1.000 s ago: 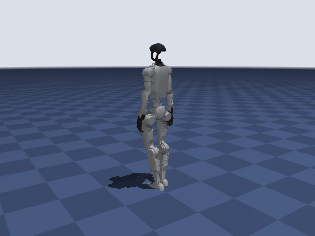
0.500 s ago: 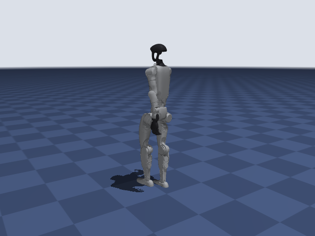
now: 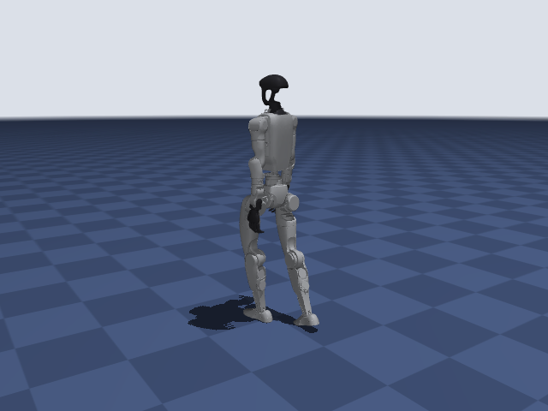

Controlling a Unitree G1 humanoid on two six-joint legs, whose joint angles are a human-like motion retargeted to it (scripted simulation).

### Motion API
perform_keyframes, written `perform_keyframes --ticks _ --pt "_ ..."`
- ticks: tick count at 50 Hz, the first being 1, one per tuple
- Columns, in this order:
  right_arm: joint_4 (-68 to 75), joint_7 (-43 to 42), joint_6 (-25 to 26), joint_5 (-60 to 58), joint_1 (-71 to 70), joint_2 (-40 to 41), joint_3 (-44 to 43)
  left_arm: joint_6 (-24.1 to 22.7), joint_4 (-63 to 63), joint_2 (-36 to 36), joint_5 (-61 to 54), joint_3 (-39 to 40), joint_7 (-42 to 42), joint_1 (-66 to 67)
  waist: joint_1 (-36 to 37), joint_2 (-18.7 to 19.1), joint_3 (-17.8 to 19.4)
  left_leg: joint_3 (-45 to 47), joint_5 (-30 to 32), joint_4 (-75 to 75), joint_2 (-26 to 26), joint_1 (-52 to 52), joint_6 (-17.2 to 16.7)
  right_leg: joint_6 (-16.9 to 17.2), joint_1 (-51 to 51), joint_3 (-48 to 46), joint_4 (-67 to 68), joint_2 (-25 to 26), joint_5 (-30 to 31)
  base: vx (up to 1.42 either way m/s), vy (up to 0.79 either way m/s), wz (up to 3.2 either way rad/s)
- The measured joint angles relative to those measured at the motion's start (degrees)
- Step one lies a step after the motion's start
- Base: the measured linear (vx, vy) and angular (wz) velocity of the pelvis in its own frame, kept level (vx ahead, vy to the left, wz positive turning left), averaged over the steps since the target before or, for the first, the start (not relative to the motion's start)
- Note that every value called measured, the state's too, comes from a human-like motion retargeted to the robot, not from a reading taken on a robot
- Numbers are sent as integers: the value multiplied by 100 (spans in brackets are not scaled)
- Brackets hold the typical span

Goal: Walk run

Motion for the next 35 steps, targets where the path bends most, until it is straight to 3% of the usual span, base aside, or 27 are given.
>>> perform_keyframes --ticks 5,8,10,14,18,22,27,30,33,35 --pt "230 -206 -38 -545 482 -19 -41 13 -25 3 -142 -34 -73 -343 -166 276 -217 -57 -376 -36 252 435 159 116 -260 -5 1145 25 1188 54 12 -20" --pt "351 -207 -19 -643 697 -65 -103 -6 -113 -19 -254 -114 -194 -689 -216 483 -248 -76 -559 -79 471 688 224 80 -903 233 2511 147 1676 33 3 -19" --pt "410 -213 -17 -685 806 -80 -169 -46 -225 -25 -292 -123 -283 -947 -276 564 -243 -91 -650 -114 566 812 242 4 -1439 228 3447 155 1409 41 2 -9" --pt "579 -214 5 -719 915 -95 -307 -298 -378 74 -356 -142 -234 -1550 -495 479 -239 -189 -681 -319 457 938 314 50 -2504 -33 4155 -322 587 31 -4 21" --pt "760 -273 -109 -792 1027 -146 -381 -570 -547 240 -563 -178 -104 -2018 -713 285 -186 -277 -697 -576 239 1149 351 138 -3259 -115 3391 -657 228 21 -8 24" --pt "939 -495 -268 -767 1094 -207 -379 -605 -634 411 -798 -109 -284 -2404 -1003 120 -61 -407 -794 -727 46 1453 331 448 -3558 -60 1620 -793 358 35 -13 31" --pt "1059 -338 -169 -728 1197 -201 -406 -609 -732 568 -909 -57 -460 -2654 -1287 -21 46 -645 -1034 -779 -62 1877 303 519 -3750 96 10 -844 563 45 -21 39" --pt "1118 -293 -145 -788 1252 -198 -409 -644 -735 584 -876 -87 -476 -2697 -1312 -56 38 -747 -1177 -800 -19 2098 227 562 -3846 397 -191 -745 487 49 -24 27" --pt "1189 -344 -174 -948 1226 -188 -458 -682 -675 576 -842 -46 -484 -2647 -1355 -54 -41 -785 -1279 -803 48 2233 161 319 -3871 363 78 -709 443 43 -21 21" --pt "1292 -398 -201 -929 1188 -189 -464 -675 -562 580 -776 -1 -502 -2578 -1441 -89 -94 -865 -1287 -776 70 2359 116 201 -3824 103 188 -797 733 66 -32 38"
